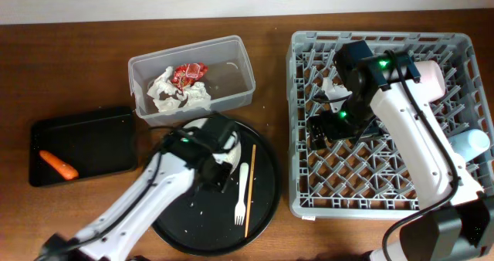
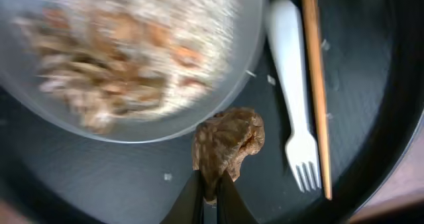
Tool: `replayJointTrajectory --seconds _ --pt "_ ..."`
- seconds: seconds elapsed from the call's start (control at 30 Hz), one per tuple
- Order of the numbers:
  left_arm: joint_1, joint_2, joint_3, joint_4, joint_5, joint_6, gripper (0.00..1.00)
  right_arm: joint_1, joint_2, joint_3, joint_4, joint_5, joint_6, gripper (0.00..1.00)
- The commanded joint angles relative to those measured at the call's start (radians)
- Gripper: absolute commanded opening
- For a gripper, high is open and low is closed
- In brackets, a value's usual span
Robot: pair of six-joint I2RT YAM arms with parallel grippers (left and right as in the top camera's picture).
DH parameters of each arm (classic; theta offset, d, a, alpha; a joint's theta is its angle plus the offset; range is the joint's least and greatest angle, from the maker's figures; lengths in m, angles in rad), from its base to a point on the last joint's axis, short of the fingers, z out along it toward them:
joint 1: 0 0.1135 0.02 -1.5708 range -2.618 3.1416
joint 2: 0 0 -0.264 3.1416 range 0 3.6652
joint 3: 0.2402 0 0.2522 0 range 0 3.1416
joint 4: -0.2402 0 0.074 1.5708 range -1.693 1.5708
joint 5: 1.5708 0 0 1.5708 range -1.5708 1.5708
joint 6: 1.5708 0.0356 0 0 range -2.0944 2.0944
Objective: Sort waste into correct bins and load items into the dishwasher rack
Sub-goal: 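Grasp the brown food scrap beside the plate with the left gripper, then carry the brown scrap left and drop it on the black tray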
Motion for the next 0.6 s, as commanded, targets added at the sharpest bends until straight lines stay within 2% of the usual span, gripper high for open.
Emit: replayJointTrajectory --seconds 0.0,0.2,0.33,0.47,0.57 --pt "0.198 -0.061 0.051 0.013 -0.048 -0.005 0.00 0.006 -0.007 0.000 -0.003 0.001 -0.004 0.98" --pt "0.632 -0.061 0.059 0.187 -0.047 -0.006 0.00 0.006 -0.007 0.000 -0.004 0.001 -0.004 0.98" --pt "0.847 -0.041 0.059 0.344 -0.048 -0.005 0.01 0.006 -0.007 0.000 -0.004 0.001 -0.004 0.98" --pt "1.003 0.100 0.059 0.507 -0.047 -0.006 0.01 0.006 -0.007 0.000 -0.004 0.001 -0.004 0.98" --pt "1.059 0.212 0.059 0.587 -0.048 -0.005 0.00 0.006 -0.007 0.000 -0.008 0.001 -0.004 0.99"
